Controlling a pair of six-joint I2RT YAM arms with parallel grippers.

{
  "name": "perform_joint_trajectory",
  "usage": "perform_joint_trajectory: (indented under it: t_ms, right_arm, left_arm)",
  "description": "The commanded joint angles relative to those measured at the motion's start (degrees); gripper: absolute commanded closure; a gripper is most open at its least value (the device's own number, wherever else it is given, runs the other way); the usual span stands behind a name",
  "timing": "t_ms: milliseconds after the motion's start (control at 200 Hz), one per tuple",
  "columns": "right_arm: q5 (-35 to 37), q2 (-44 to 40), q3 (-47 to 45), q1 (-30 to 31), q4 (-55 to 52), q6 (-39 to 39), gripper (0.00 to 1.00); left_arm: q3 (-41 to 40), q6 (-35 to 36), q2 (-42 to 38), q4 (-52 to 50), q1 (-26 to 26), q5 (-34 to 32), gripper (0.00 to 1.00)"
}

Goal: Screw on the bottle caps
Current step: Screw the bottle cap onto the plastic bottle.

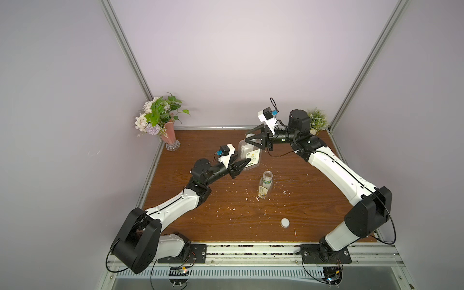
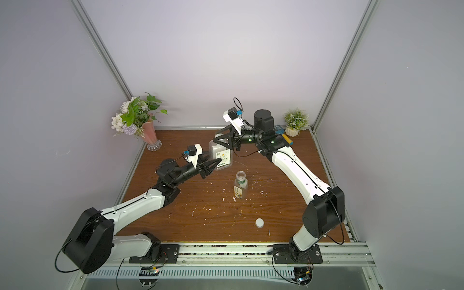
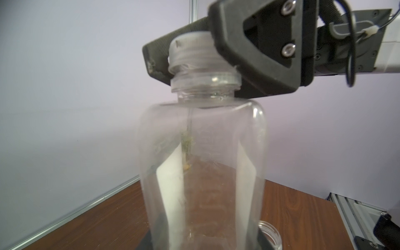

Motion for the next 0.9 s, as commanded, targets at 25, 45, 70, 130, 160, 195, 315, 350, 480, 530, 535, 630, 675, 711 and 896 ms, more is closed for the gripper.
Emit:
perform_joint_trajectory:
  t_ms: [25, 45, 70, 130, 160, 195, 315, 350, 480, 530, 535, 630, 675, 711, 896]
  right_arm:
    - [11.58, -0.83, 3.07, 3.04, -6.33, -0.29, 1.0]
    - [12.8, -0.63, 3.27, 3.5, -6.73, -0.11, 1.0]
    - [14.7, -0.43, 3.6, 4.16, -7.21, 0.06, 1.0]
    - [19.61, 0.06, 4.46, 5.8, -8.58, 0.59, 1.0]
    - [22.11, 0.19, 4.82, 6.65, -9.01, 1.25, 1.0]
    - [25.04, 0.51, 5.39, 7.62, -9.67, 1.79, 1.0]
    - [34.4, 1.08, 6.61, 11.5, -11.01, 4.04, 1.0]
    - [38.29, 1.28, 6.87, 12.74, -11.39, 5.07, 1.0]
    - [48.56, 3.43, 10.48, 16.64, -15.52, 9.22, 1.0]
    - [52.62, 4.17, 11.87, 18.28, -17.18, 10.08, 1.0]
    - [53.12, 4.26, 12.0, 18.41, -17.33, 10.19, 1.0]
    - [58.8, 6.3, 16.01, 20.9, -21.5, 11.28, 1.0]
    - [60.35, 7.29, 17.94, 21.81, -23.39, 11.31, 1.0]
    - [60.27, 7.83, 19.21, 22.27, -24.22, 10.88, 0.9]
    - [56.42, 7.75, 22.73, 21.93, -25.15, 7.93, 0.51]
  left_arm:
    - [-0.15, 2.38, -2.56, 3.56, 0.42, -5.1, 0.99]
    - [-0.29, 2.28, -2.73, 3.79, 0.43, -5.68, 0.99]
    - [-0.5, 2.36, -2.92, 4.03, 0.39, -6.3, 0.99]
    - [-0.94, 2.54, -3.33, 4.59, 0.26, -8.03, 0.99]
    - [-1.2, 2.53, -3.59, 4.91, 0.17, -8.76, 0.99]
    - [-1.5, 2.62, -3.84, 5.34, 0.13, -9.53, 0.99]
    - [-2.31, 3.32, -4.77, 5.8, -0.28, -12.43, 0.99]
    - [-2.4, 3.56, -5.04, 5.92, -0.57, -13.11, 0.99]
    - [-2.81, 4.27, -5.65, 5.8, -0.97, -15.16, 0.99]
    - [-2.93, 4.56, -5.83, 5.84, -1.16, -15.92, 0.99]
    - [-2.98, 4.6, -5.92, 5.84, -1.2, -16.05, 0.99]
    - [-3.03, 4.65, -6.09, 5.74, -1.27, -16.51, 0.99]
    - [-3.03, 4.64, -5.99, 5.71, -1.26, -16.55, 1.0]
    - [-2.9, 4.72, -5.8, 5.75, -1.3, -16.35, 0.99]
    - [-3.13, 4.48, -5.31, 5.76, -1.32, -15.4, 1.0]
